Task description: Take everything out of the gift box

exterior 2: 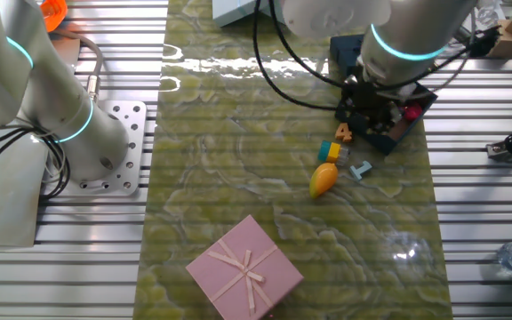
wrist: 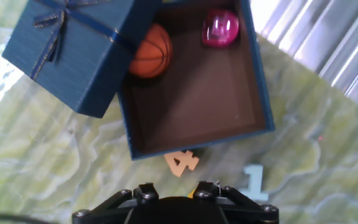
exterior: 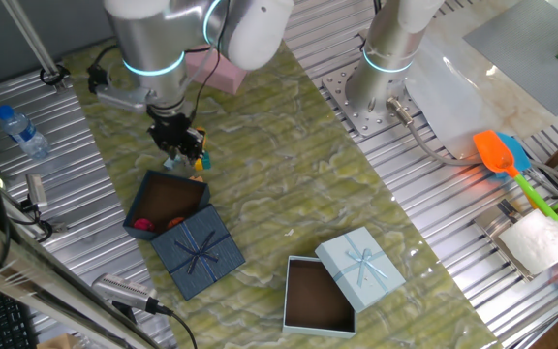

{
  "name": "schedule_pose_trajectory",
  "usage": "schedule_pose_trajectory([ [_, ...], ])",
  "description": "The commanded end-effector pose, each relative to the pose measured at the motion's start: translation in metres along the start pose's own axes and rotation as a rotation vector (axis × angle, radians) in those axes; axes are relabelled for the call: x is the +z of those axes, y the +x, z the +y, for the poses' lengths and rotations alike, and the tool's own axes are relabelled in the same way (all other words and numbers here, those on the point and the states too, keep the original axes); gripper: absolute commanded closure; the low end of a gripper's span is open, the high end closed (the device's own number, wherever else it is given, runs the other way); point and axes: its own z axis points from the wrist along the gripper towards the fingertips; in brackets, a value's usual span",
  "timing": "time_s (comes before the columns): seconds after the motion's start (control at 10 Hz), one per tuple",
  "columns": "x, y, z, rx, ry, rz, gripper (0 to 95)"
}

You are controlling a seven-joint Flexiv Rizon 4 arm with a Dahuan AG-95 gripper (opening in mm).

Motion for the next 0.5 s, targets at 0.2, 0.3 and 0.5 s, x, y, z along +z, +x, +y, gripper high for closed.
schedule_pose_trajectory([
  [0.2,0.010,-0.019,-0.009,-0.080,-0.003,-0.080,57.0],
  [0.3,0.012,-0.023,-0.009,-0.086,-0.008,-0.099,57.0],
  [0.5,0.013,-0.035,-0.013,-0.115,-0.003,-0.115,57.0],
])
